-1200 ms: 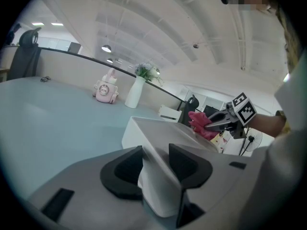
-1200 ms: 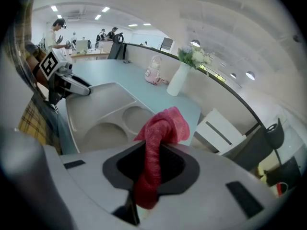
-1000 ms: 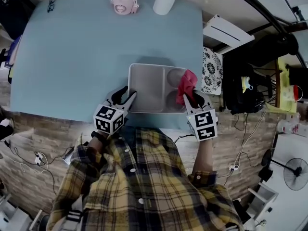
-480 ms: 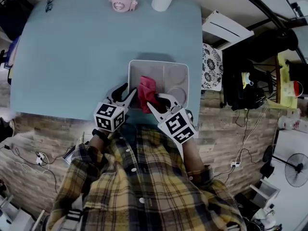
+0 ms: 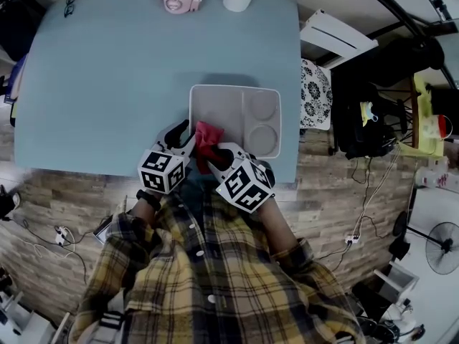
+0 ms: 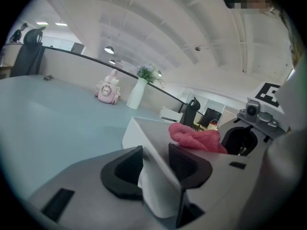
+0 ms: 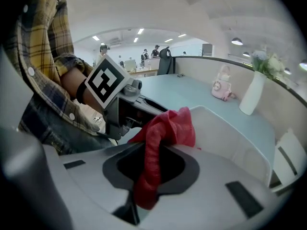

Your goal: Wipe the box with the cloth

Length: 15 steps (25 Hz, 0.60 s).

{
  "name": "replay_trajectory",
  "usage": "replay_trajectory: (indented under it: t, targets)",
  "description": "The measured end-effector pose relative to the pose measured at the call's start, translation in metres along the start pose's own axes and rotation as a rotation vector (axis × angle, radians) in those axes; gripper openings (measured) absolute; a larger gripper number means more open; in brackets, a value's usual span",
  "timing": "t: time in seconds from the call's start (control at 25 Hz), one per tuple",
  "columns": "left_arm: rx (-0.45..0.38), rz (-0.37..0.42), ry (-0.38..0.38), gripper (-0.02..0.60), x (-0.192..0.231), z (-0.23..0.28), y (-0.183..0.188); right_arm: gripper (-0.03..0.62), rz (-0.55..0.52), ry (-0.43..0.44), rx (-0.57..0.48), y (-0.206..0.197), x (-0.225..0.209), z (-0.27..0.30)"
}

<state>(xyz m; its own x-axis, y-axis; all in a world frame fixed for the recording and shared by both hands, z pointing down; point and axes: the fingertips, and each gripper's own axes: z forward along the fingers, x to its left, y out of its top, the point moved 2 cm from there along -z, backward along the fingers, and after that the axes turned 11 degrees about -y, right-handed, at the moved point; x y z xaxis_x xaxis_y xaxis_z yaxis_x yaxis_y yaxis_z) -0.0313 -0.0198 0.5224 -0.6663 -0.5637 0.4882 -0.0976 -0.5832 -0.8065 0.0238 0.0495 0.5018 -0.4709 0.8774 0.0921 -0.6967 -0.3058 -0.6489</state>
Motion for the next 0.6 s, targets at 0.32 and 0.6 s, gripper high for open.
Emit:
replay_trajectory:
  t: [0.32, 0.6]
  targets:
    - [-0.003, 0.006, 0.002, 0.166, 0.000, 0.000, 0.000, 0.069, -0.036, -0.029, 0.026, -0.007, -0.006, -0.003]
    - [-0.002, 0.007, 0.002, 0.166, 0.000, -0.001, -0.001, 0.068, -0.012, -0.089, 0.081, -0.031, -0.029, -0.017]
